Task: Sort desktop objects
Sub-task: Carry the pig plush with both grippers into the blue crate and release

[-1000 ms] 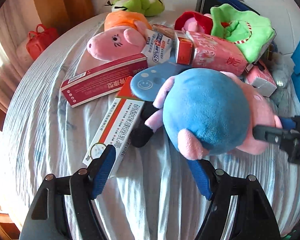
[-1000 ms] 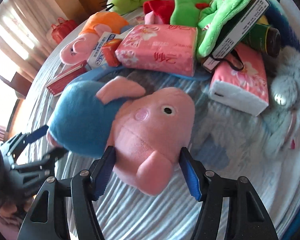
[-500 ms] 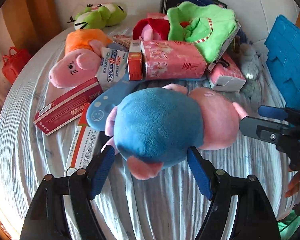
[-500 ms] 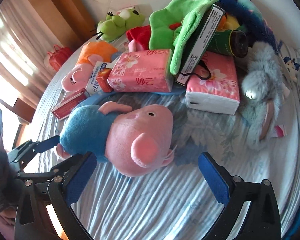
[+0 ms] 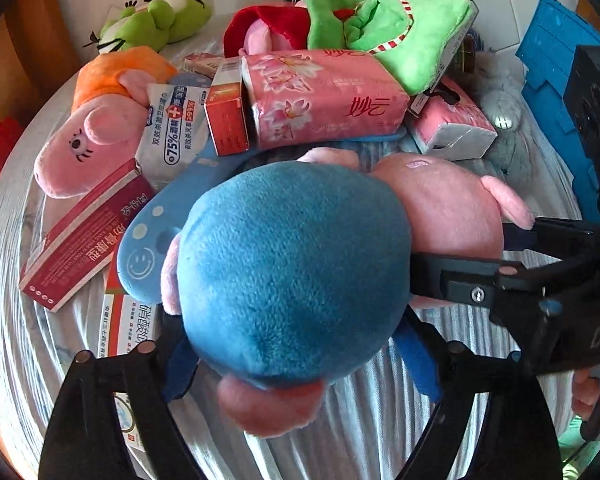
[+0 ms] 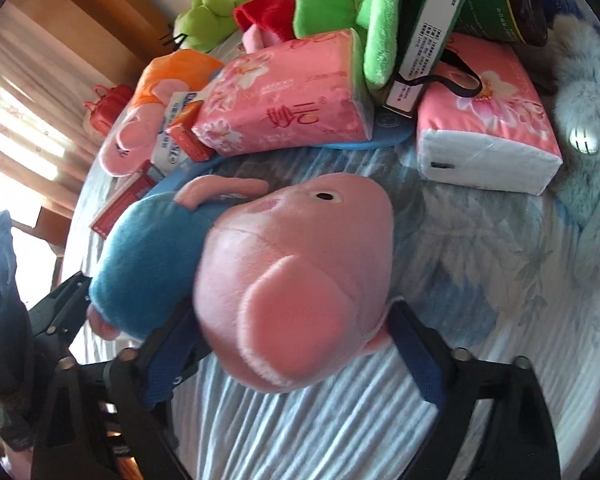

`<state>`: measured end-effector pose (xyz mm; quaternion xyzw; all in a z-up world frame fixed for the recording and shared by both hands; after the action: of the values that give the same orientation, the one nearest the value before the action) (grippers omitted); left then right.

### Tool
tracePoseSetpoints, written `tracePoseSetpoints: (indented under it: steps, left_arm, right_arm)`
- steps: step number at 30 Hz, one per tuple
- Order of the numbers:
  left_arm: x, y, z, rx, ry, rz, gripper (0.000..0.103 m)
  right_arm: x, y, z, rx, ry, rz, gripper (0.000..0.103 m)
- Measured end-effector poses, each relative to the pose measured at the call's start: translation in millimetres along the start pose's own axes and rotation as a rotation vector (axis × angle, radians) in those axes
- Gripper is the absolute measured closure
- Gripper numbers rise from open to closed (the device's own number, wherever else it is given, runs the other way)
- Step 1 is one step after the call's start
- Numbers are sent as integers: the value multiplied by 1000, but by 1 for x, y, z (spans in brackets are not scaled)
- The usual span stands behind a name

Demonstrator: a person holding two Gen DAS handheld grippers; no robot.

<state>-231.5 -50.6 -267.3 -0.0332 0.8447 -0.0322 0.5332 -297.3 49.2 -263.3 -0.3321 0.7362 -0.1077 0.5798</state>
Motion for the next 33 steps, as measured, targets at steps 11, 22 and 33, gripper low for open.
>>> tracePoseSetpoints:
  steps: [11, 22, 33]
  left_arm:
    - [-114, 20, -45, 15, 268, 30, 21]
    - [-290, 138, -121, 158, 663, 169, 21]
    - [-402, 360, -143, 428, 797, 431, 19]
  right_arm:
    - [-115, -39, -10, -130, 204, 44, 27]
    - [-344, -41, 3, -170, 586, 178, 27]
    - [-567, 53, 92, 13, 935, 433, 27]
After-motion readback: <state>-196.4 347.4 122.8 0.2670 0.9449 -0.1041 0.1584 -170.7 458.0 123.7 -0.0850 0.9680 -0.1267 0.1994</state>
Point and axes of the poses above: each gripper's, at about its wrist camera, not at the fingertips, and x roughly the way its jaws point, y to its right, z to its underside, the point moved 9 cm from there along x, roughly the way its jaws point, and after that the axes turned 9 degrees about -z, right-handed, at the moved point
